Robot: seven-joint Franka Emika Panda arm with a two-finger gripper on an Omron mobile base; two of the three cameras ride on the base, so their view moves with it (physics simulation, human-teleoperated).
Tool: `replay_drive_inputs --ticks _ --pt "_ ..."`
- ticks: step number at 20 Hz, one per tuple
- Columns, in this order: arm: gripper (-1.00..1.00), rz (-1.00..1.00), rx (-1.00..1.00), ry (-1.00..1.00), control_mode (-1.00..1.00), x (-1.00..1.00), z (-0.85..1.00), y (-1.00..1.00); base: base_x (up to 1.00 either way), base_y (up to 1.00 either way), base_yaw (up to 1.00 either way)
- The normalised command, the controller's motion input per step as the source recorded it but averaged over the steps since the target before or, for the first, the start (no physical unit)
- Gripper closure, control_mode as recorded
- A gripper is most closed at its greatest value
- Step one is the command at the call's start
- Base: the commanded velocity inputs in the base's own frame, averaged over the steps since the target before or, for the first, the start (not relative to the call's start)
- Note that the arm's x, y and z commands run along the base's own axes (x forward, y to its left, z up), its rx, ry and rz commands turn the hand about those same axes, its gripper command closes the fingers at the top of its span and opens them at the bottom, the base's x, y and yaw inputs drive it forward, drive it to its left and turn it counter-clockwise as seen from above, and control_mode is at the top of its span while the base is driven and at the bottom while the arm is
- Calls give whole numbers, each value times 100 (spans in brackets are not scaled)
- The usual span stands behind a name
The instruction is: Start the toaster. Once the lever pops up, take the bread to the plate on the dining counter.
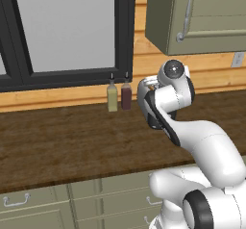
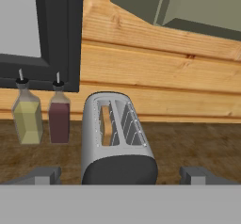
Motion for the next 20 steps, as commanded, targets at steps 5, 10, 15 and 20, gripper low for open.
replay_drive_inputs --ticks 5,10,15,20 --pt "-100 0 0 0 -100 0 0 0 0 0 0" --pt "-100 0 0 0 -100 0 0 0 0 0 0" --pt "-100 0 0 0 -100 0 0 0 0 0 0" --pt "-100 0 0 0 -100 0 0 0 0 0 0"
